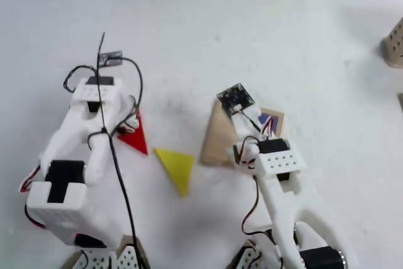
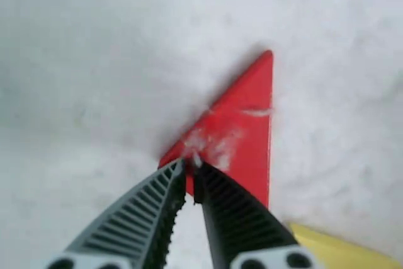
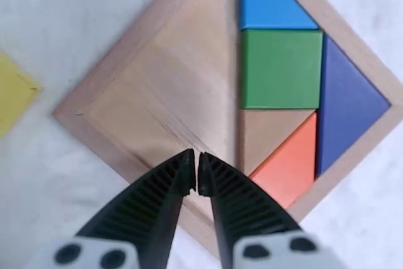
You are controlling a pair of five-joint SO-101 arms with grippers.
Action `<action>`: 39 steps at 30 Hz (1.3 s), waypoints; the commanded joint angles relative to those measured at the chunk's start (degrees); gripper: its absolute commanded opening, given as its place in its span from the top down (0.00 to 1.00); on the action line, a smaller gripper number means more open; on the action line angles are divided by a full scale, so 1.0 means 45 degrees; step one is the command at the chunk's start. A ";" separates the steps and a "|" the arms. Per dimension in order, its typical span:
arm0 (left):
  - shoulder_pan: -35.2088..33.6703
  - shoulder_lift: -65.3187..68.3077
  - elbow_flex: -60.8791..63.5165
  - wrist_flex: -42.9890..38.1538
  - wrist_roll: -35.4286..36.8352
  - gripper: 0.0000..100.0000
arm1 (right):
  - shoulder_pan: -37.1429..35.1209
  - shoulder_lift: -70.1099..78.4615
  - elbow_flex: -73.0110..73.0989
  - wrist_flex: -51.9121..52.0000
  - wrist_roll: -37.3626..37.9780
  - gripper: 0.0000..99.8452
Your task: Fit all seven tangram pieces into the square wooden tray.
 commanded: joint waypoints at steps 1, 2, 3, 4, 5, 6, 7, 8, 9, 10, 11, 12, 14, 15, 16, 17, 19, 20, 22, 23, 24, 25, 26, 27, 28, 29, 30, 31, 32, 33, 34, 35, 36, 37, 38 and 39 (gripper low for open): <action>0.0088 -0.0010 -0.0059 0.0313 -0.0137 0.93 | -0.0088 -0.0322 -0.0078 0.0186 0.0117 0.98; 0.0088 -0.0283 0.0020 0.0371 -0.0137 0.92 | -0.0088 -0.0322 -0.0078 0.0186 0.0117 0.98; 0.0088 -0.0615 0.0098 0.0371 -0.0137 0.90 | -0.0088 -0.0322 -0.0078 0.0186 0.0117 0.98; 0.0068 -0.1026 0.0313 0.0371 -0.0137 0.88 | -0.0107 -0.0322 -0.0078 0.0186 0.0117 0.98; 0.0049 -0.1514 0.0586 0.0313 -0.0098 0.85 | -0.0107 -0.0322 -0.0078 0.0186 0.0117 0.98; 0.0049 -0.2042 0.0899 0.0195 -0.0098 0.83 | -0.0107 -0.0322 -0.0078 0.0186 0.0117 0.98; 0.0107 -0.2569 0.1309 0.0059 -0.0098 0.79 | -0.0107 -0.0322 -0.0078 0.0186 0.0117 0.98; 0.0147 -0.3018 0.1739 -0.0156 -0.0039 0.76 | -0.0107 -0.0322 -0.0078 0.0186 0.0117 0.98; 0.0147 -0.3409 0.2188 -0.0449 -0.0039 0.73 | -0.0107 -0.0322 -0.0078 0.0186 0.0117 0.98; 0.0147 -0.3643 0.2579 -0.0821 -0.0020 0.70 | -0.0107 -0.0322 -0.0078 0.0186 0.0117 0.98; 0.0088 -0.3702 0.2852 -0.1153 -0.0020 0.68 | -0.0107 -0.0322 -0.0078 0.0186 0.0117 0.98; 0.0049 -0.3702 0.2969 -0.1328 -0.0020 0.66 | -0.0107 -0.0322 -0.0078 0.0186 0.0117 0.98; 0.0049 -0.3643 0.3048 -0.1387 -0.0020 0.65 | -0.0107 -0.0322 -0.0078 0.0186 0.0117 0.98; 0.0049 -0.3546 0.3009 -0.1368 0.0000 0.65 | -0.0107 -0.0322 -0.0078 0.0186 0.0117 0.98; 0.0049 -0.3389 0.2989 -0.1426 0.0000 0.66 | -0.0107 -0.0322 -0.0078 0.0186 0.0117 0.98; 0.0049 -0.3175 0.2891 -0.1485 0.0000 0.66 | -0.0107 -0.0322 -0.0078 0.0186 0.0117 0.98; 0.0029 -0.2647 0.2422 -0.1485 0.0020 0.67 | -0.0107 -0.0322 -0.0059 0.0186 0.0117 0.98; -0.0029 -0.2335 0.2090 -0.1465 0.0020 0.68 | -0.0107 -0.0322 -0.0039 0.0186 0.0117 0.98; -0.0244 -0.1670 0.1485 -0.1446 0.0039 0.69 | -0.0107 -0.0322 0.0020 0.0186 0.0117 0.98; -0.0342 -0.1358 0.1211 -0.1426 0.0176 0.69 | -0.0107 -0.0322 0.0020 0.0186 0.0117 0.98; -0.0400 -0.1045 0.0938 -0.1289 0.0332 0.69 | -0.0107 -0.0322 0.0020 0.0186 0.0117 0.98; -0.0440 -0.0752 0.0684 -0.1094 0.0410 0.69 | -0.0107 -0.0322 0.0020 0.0186 0.0117 0.98; -0.0400 -0.0518 0.0430 -0.0879 0.0430 0.69 | -0.0107 -0.0322 0.0020 0.0186 0.0117 0.98; -0.0361 -0.0342 0.0195 -0.0684 0.0449 0.69 | -0.0107 -0.0322 0.0020 0.0186 0.0117 0.98; -0.0361 -0.0166 0.0000 -0.0567 0.0449 0.69 | -0.0107 -0.0322 0.0020 0.0186 0.0117 0.98; -0.0342 -0.0029 -0.0098 -0.0527 0.0449 0.69 | -0.0107 -0.0322 0.0020 0.0186 0.0117 0.98; -0.0342 0.0068 -0.0176 -0.0508 0.0449 0.69 | -0.0127 -0.0322 0.0020 0.0186 0.0117 0.98; -0.0342 0.0127 -0.0215 -0.0508 0.0449 0.69 | -0.0127 -0.0322 0.0020 0.0186 0.0117 0.98; -0.0342 0.0147 -0.0234 -0.0508 0.0449 0.69 | -0.0127 -0.0322 0.0020 0.0186 0.0117 0.98; -0.0342 0.0147 -0.0234 -0.0527 0.0430 0.69 | -0.0127 -0.0322 0.0020 0.0186 0.0117 0.98; -0.0342 0.0166 -0.0274 -0.0547 0.0391 0.69 | -0.0127 -0.0322 0.0020 0.0186 0.0117 0.98; -0.0322 0.0186 -0.0274 -0.0547 0.0332 0.69 | -0.0127 -0.0322 0.0020 0.0186 0.0117 0.98; -0.0244 0.0186 -0.0293 -0.0625 0.0332 0.69 | -0.0127 -0.0322 0.0020 0.0186 0.0117 0.98; -0.0147 0.0186 -0.0293 -0.0781 0.0332 0.69 | -0.0127 -0.0322 0.0020 0.0186 0.0117 0.98; -0.0127 0.0186 -0.0293 -0.0860 0.0332 0.69 | -0.0127 -0.0322 0.0020 0.0186 0.0117 0.98; -0.0127 0.0186 -0.0293 -0.0918 0.0332 0.69 | -0.0127 -0.0322 0.0020 0.0186 0.0117 0.98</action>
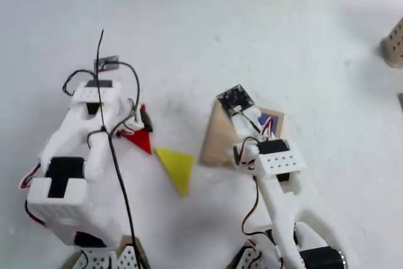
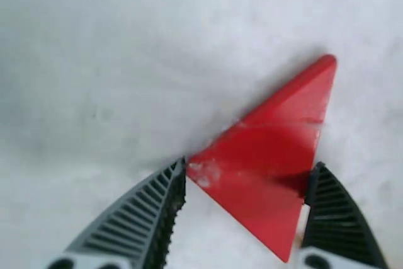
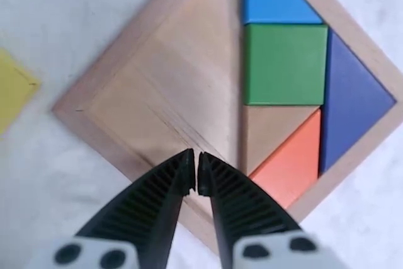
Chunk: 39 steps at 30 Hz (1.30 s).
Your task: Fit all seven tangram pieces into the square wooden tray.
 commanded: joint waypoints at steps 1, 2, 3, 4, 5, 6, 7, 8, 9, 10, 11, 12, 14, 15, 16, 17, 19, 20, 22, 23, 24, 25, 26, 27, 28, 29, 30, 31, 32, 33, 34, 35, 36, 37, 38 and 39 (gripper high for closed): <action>0.0127 -0.0049 -0.0625 -0.0332 0.0039 0.69 | -0.0127 -0.0322 -0.0098 0.0186 0.0117 0.98; 0.0127 -0.0049 -0.0625 -0.0488 0.0039 0.69 | -0.0127 -0.0322 -0.0098 0.0186 0.0117 0.98; 0.0127 -0.0049 -0.0625 -0.0567 0.0039 0.69 | -0.0127 -0.0322 -0.0098 0.0186 0.0117 0.98; 0.0127 -0.0049 -0.0625 -0.0586 0.0039 0.69 | -0.0127 -0.0322 -0.0098 0.0186 0.0117 0.98; 0.0127 -0.0049 -0.0625 -0.0586 0.0039 0.69 | -0.0127 -0.0322 -0.0098 0.0186 0.0117 0.98; 0.0127 -0.0049 -0.0606 -0.0586 0.0039 0.69 | -0.0127 -0.0322 -0.0098 0.0186 0.0117 0.98; 0.0127 -0.0049 -0.0606 -0.0586 0.0020 0.69 | -0.0127 -0.0322 -0.0098 0.0186 0.0117 0.98; 0.0127 -0.0049 -0.0586 -0.0586 0.0020 0.69 | -0.0127 -0.0322 -0.0098 0.0186 0.0117 0.98; 0.0127 -0.0049 -0.0567 -0.0586 0.0020 0.69 | -0.0127 -0.0322 -0.0098 0.0186 0.0117 0.98; 0.0127 -0.0049 -0.0567 -0.0586 0.0020 0.69 | -0.0127 -0.0322 -0.0098 0.0186 0.0117 0.98; 0.0127 -0.0049 -0.0567 -0.0586 0.0020 0.69 | -0.0127 -0.0322 -0.0098 0.0186 0.0117 0.98; 0.0127 -0.0049 -0.0567 -0.0586 0.0020 0.69 | -0.0127 -0.0322 -0.0098 0.0186 0.0117 0.98; 0.0127 -0.0049 -0.0567 -0.0586 0.0020 0.69 | -0.0127 -0.0322 -0.0098 0.0186 0.0117 0.98; 0.0127 -0.0049 -0.0567 -0.0586 0.0020 0.69 | -0.0127 -0.0322 -0.0098 0.0186 0.0117 0.98; 0.0127 -0.0049 -0.0547 -0.0586 0.0020 0.69 | -0.0127 -0.0322 -0.0098 0.0186 0.0117 0.98; 0.0127 -0.0049 -0.0547 -0.0586 0.0020 0.69 | -0.0127 -0.0322 -0.0098 0.0186 0.0117 0.98; 0.0127 -0.0049 -0.0547 -0.0586 0.0020 0.69 | -0.0127 -0.0322 -0.0098 0.0186 0.0117 0.98; 0.0127 -0.0068 -0.0547 -0.0586 0.0000 0.69 | -0.0127 -0.0322 -0.0098 0.0186 0.0117 0.98; 0.0127 -0.0088 -0.0527 -0.0586 -0.0371 0.69 | -0.0127 -0.0322 -0.0098 0.0186 0.0117 0.98; 0.0127 -0.0088 -0.0527 -0.0567 -0.0586 0.70 | -0.0127 -0.0322 -0.0098 0.0186 0.0117 0.98; 0.0127 -0.0088 -0.0527 -0.0567 -0.0703 0.70 | -0.0127 -0.0322 -0.0098 0.0186 0.0117 0.98; 0.0127 -0.0088 -0.0547 -0.0567 -0.0684 0.70 | -0.0127 -0.0322 -0.0098 0.0186 0.0117 0.98; 0.0127 -0.0088 -0.0547 -0.0567 -0.0684 0.70 | -0.0127 -0.0322 -0.0098 0.0186 0.0117 0.98; 0.0127 -0.0088 -0.0547 -0.0567 -0.0703 0.70 | -0.0127 -0.0322 -0.0098 0.0186 0.0117 0.98; 0.0127 -0.0088 -0.0567 -0.0567 -0.0723 0.70 | -0.0127 -0.0322 -0.0098 0.0186 0.0117 0.98; 0.0127 -0.0088 -0.0567 -0.0567 -0.0723 0.70 | -0.0127 -0.0322 -0.0098 0.0186 0.0117 0.98; 0.0127 -0.0088 -0.0586 -0.0567 -0.0762 0.70 | -0.0127 -0.0322 -0.0098 0.0186 0.0117 0.98; 0.0147 -0.0088 -0.0586 -0.0567 -0.0762 0.70 | -0.0127 -0.0322 -0.0098 0.0186 0.0117 0.98; 0.0147 -0.0088 -0.0586 -0.0567 -0.0762 0.70 | -0.0127 -0.0322 -0.0098 0.0186 0.0117 0.98; 0.0166 -0.0088 -0.0586 -0.0567 -0.0781 0.70 | -0.0127 -0.0322 -0.0098 0.0186 0.0117 0.98; 0.0244 -0.0088 -0.0606 -0.0567 -0.0781 0.70 | -0.0127 -0.0322 -0.0098 0.0186 0.0117 0.98; 0.0283 -0.0088 -0.0606 -0.0567 -0.0801 0.70 | -0.0127 -0.0322 -0.0098 0.0186 0.0117 0.98; 0.0283 -0.0088 -0.0606 -0.0567 -0.0899 0.70 | -0.0127 -0.0322 -0.0098 0.0186 0.0117 0.98; 0.0283 -0.0088 -0.0606 -0.0567 -0.1211 0.70 | -0.0127 -0.0322 -0.0098 0.0186 0.0117 0.98; 0.0283 -0.0088 -0.0606 -0.0567 -0.1563 0.70 | -0.0127 -0.0322 -0.0098 0.0186 0.0117 0.98; 0.0283 -0.0088 -0.0606 -0.0567 -0.1836 0.71 | -0.0127 -0.0322 -0.0098 0.0186 0.0117 0.98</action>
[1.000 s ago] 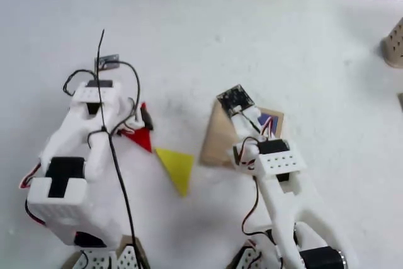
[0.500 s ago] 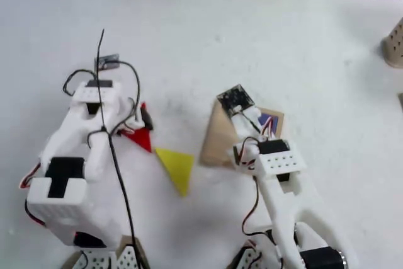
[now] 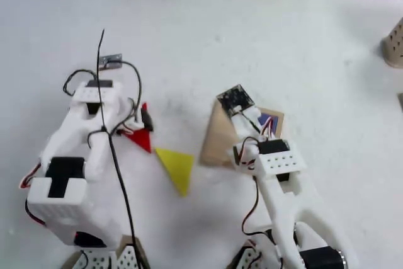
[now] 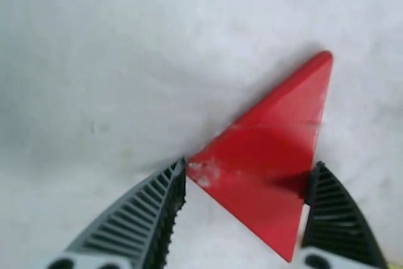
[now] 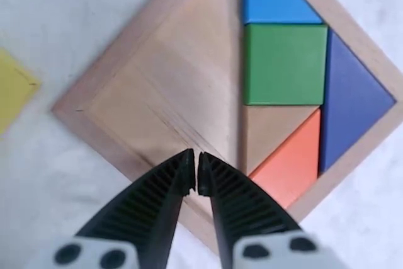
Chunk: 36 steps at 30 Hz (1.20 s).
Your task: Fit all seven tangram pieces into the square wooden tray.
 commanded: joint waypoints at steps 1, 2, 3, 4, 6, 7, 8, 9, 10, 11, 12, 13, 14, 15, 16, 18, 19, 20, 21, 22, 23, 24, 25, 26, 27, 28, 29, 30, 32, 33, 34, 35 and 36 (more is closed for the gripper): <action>0.0283 -0.0088 -0.0606 -0.0293 -0.0879 0.73 | -0.0127 -0.0322 -0.0098 0.0186 0.0117 0.98; 0.0283 -0.0088 -0.0606 -0.0293 -0.1094 0.76 | -0.0127 -0.0322 -0.0098 0.0186 0.0117 0.98; 0.0283 -0.0088 -0.0625 -0.0293 -0.1250 0.81 | -0.0127 -0.0322 -0.0098 0.0186 0.0117 0.98; 0.0283 -0.0088 -0.0625 -0.0332 -0.1465 0.85 | -0.0127 -0.0322 -0.0098 0.0186 0.0117 0.98; 0.0400 -0.0088 -0.0625 -0.0527 -0.2012 0.94 | -0.0127 -0.0322 -0.0098 0.0186 0.0117 0.98; 0.0459 -0.0088 -0.0625 -0.0547 -0.2344 0.97 | -0.0127 -0.0322 -0.0098 0.0186 0.0117 0.98; 0.0557 -0.0088 -0.0625 -0.0527 -0.2618 0.98 | -0.0127 -0.0322 -0.0098 0.0186 0.0117 0.98; 0.0635 -0.0088 -0.0625 -0.0469 -0.2794 0.97 | -0.0127 -0.0322 -0.0098 0.0186 0.0117 0.98; 0.0674 -0.0088 -0.0606 -0.0469 -0.2833 0.97 | -0.0127 -0.0322 -0.0098 0.0186 0.0117 0.98; 0.0674 -0.0088 -0.0606 -0.0469 -0.2872 0.96 | -0.0127 -0.0322 -0.0098 0.0186 0.0117 0.98; 0.0674 -0.0088 -0.0606 -0.0469 -0.2872 0.96 | -0.0107 -0.0322 -0.0098 0.0186 0.0117 0.98; 0.0674 -0.0088 -0.0606 -0.0469 -0.2872 0.96 | -0.0107 -0.0322 -0.0098 0.0186 0.0117 0.98; 0.0674 -0.0088 -0.0606 -0.0469 -0.2872 0.96 | -0.0107 -0.0322 -0.0098 0.0186 0.0117 0.98; 0.0674 -0.0088 -0.0606 -0.0469 -0.2872 0.96 | -0.0107 -0.0322 -0.0098 0.0186 0.0117 0.98; 0.0674 -0.0088 -0.0606 -0.0469 -0.2872 0.96 | -0.0107 -0.0322 -0.0098 0.0186 0.0117 0.98; 0.0654 -0.0107 -0.0606 -0.0469 -0.2911 0.96 | -0.0107 -0.0322 -0.0098 0.0186 0.0117 0.98; 0.0596 -0.0107 -0.0625 -0.0469 -0.2872 0.96 | -0.0107 -0.0322 -0.0098 0.0186 0.0117 0.98; 0.0576 -0.0107 -0.0625 -0.0488 -0.2872 0.96 | -0.0107 -0.0322 -0.0098 0.0186 0.0117 0.98; 0.0557 -0.0127 -0.0664 -0.0508 -0.2872 0.96 | -0.0107 -0.0322 -0.0098 0.0186 0.0117 0.98; 0.0557 -0.0127 -0.0781 -0.0469 -0.2872 0.96 | -0.0107 -0.0322 -0.0098 0.0186 0.0137 0.98; 0.0498 -0.0127 -0.0879 -0.0449 -0.2911 0.96 | -0.0107 -0.0322 -0.0098 0.0186 0.0137 0.98; 0.0440 -0.0127 -0.1035 -0.0352 -0.2969 0.96 | -0.0107 -0.0322 -0.0098 0.0186 0.0137 0.98; 0.0420 -0.0127 -0.1211 -0.0176 -0.2989 0.94 | -0.0107 -0.0322 -0.0098 0.0186 0.0137 0.98; 0.0400 -0.0127 -0.1426 0.0000 -0.3028 0.91 | -0.0107 -0.0322 -0.0098 0.0186 0.0137 0.98; 0.0303 -0.0127 -0.1661 0.0176 -0.3145 0.86 | -0.0107 -0.0322 -0.0098 0.0186 0.0137 0.98; 0.0225 -0.0127 -0.1817 0.0293 -0.3184 0.81 | -0.0107 -0.0322 -0.0098 0.0186 0.0137 0.98; 0.0147 -0.0127 -0.1875 0.0293 -0.3165 0.75 | -0.0107 -0.0322 -0.0098 0.0186 0.0137 0.98; 0.0127 -0.0107 -0.1875 0.0254 -0.3145 0.69 | -0.0107 -0.0322 -0.0098 0.0186 0.0137 0.98; -0.0029 0.0010 -0.1797 0.0000 -0.3126 0.61 | -0.0107 -0.0322 -0.0098 0.0186 0.0137 0.98; -0.0049 -0.0010 -0.1563 -0.0215 -0.3106 0.59 | -0.0107 -0.0322 -0.0098 0.0186 0.0137 0.98; -0.0049 -0.0049 -0.1289 -0.0488 -0.2969 0.58 | -0.0107 -0.0322 -0.0098 0.0186 0.0137 0.98; -0.0068 -0.0068 -0.1035 -0.0840 -0.2676 0.58 | -0.0107 -0.0322 -0.0098 0.0186 0.0137 0.98; -0.0068 -0.0068 -0.0781 -0.1192 -0.2501 0.59 | -0.0107 -0.0322 -0.0117 0.0186 0.0137 0.98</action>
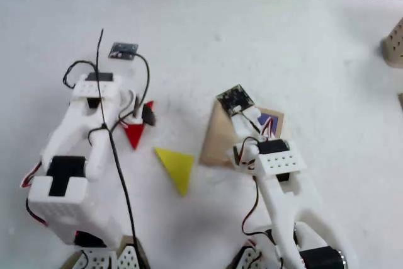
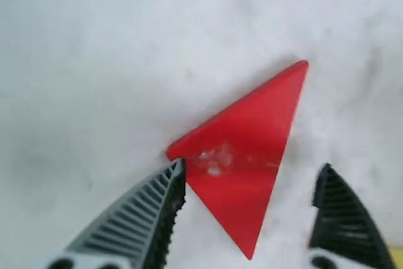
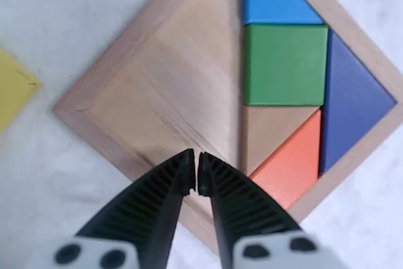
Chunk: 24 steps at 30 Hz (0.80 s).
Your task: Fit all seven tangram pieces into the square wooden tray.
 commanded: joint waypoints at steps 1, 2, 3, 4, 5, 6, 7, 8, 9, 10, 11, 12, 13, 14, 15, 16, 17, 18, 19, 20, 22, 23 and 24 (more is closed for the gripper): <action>-0.0186 -0.0166 0.0352 -0.1231 0.0567 0.59 | -0.0107 -0.0322 -0.0117 0.0186 0.0098 0.98; -0.0186 -0.0147 0.0449 -0.1465 0.0527 0.60 | -0.0127 -0.0322 -0.0117 0.0186 0.0098 0.98; -0.0205 -0.0186 0.0508 -0.1641 0.0527 0.60 | -0.0127 -0.0322 -0.0117 0.0186 0.0098 0.98; -0.0264 -0.0205 0.0488 -0.1739 0.0527 0.60 | -0.0127 -0.0322 -0.0117 0.0186 0.0098 0.98; -0.0342 -0.0205 0.0469 -0.1797 0.0508 0.60 | -0.0127 -0.0322 -0.0117 0.0186 0.0098 0.98; -0.0381 -0.0205 0.0391 -0.1915 0.0313 0.60 | -0.0127 -0.0322 -0.0117 0.0186 0.0098 0.98; -0.0400 -0.0186 0.0352 -0.1973 -0.0078 0.60 | -0.0127 -0.0322 -0.0117 0.0186 0.0098 0.98; -0.0518 -0.0166 0.0352 -0.1993 -0.0449 0.60 | -0.0127 -0.0322 -0.0117 0.0186 0.0098 0.98; -0.0596 -0.0205 0.0352 -0.2051 -0.0742 0.60 | -0.0127 -0.0322 -0.0117 0.0186 0.0098 0.98; -0.0654 -0.0205 0.0352 -0.2051 -0.0996 0.60 | -0.0127 -0.0322 -0.0117 0.0186 0.0098 0.98; -0.0654 -0.0225 0.0352 -0.2012 -0.1348 0.60 | -0.0127 -0.0322 -0.0117 0.0186 0.0098 0.98; -0.0654 -0.0225 0.0371 -0.1973 -0.1875 0.60 | -0.0127 -0.0322 -0.0117 0.0186 0.0098 0.98; -0.0654 -0.0225 0.0371 -0.1954 -0.2540 0.60 | -0.0127 -0.0322 -0.0117 0.0186 0.0098 0.98; -0.0654 -0.0225 0.0371 -0.1954 -0.3243 0.60 | -0.0127 -0.0322 -0.0117 0.0166 0.0098 0.98; -0.0654 -0.0225 0.0352 -0.1954 -0.3946 0.60 | -0.0127 -0.0322 -0.0117 0.0166 0.0098 0.98; -0.0654 -0.0225 0.0293 -0.2032 -0.4474 0.60 | -0.0127 -0.0322 -0.0117 0.0166 0.0098 0.98; -0.0654 -0.0225 0.0234 -0.2051 -0.4864 0.60 | -0.0127 -0.0322 -0.0117 0.0147 0.0098 0.98; -0.0654 -0.0225 0.0117 -0.2051 -0.5079 0.60 | -0.0127 -0.0322 -0.0117 0.0127 0.0098 0.98; -0.0635 -0.0186 -0.0039 -0.2051 -0.5138 0.60 | -0.0127 -0.0322 -0.0117 0.0127 0.0098 0.98; -0.0576 -0.0127 -0.0176 -0.1973 -0.5158 0.60 | -0.0127 -0.0322 -0.0117 0.0127 0.0098 0.98; -0.0518 -0.0107 -0.0156 -0.1875 -0.5216 0.60 | -0.0127 -0.0322 -0.0117 0.0107 0.0098 0.98; -0.0459 -0.0107 -0.0156 -0.1719 -0.5197 0.60 | -0.0127 -0.0322 -0.0117 0.0107 0.0098 0.98; -0.0420 -0.0088 -0.0156 -0.1446 -0.5216 0.60 | -0.0127 -0.0322 -0.0117 0.0107 0.0098 0.98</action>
